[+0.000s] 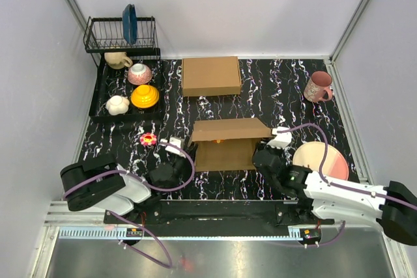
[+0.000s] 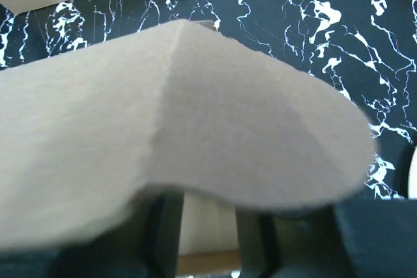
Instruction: Fold the paper box
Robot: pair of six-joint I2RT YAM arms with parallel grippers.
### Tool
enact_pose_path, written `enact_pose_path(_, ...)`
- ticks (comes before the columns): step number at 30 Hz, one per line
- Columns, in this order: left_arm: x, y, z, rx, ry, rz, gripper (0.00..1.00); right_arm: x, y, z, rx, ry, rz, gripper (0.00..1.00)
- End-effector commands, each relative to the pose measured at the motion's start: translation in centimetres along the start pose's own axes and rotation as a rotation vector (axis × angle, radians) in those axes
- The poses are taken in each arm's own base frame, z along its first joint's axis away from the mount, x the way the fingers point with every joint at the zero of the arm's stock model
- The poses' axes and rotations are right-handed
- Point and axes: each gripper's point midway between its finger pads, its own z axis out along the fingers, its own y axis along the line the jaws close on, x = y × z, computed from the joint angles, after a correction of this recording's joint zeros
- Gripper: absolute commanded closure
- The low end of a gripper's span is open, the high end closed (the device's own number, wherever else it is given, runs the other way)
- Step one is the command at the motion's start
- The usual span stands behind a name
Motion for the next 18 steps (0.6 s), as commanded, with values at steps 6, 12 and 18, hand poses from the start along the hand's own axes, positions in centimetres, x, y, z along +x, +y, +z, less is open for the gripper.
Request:
enact_pose_path(6, -5.0, 0.5, -1.9, 0.001, -0.206, -0.154, 0.79, -4.5, 0.3, -3.8, -0.064, 0.032, 0.137, 0.4)
enact_pose_path(12, -4.5, 1.1, -2.4, -0.015, -0.193, -0.137, 0.75, -6.9, 0.2, -6.2, -0.131, 0.077, 0.148, 0.3)
enact_pose_path(18, -4.4, 2.4, -4.3, -0.049, -0.191, -0.133, 0.66, -13.0, -0.2, -9.5, -0.25, -0.001, 0.204, 0.29)
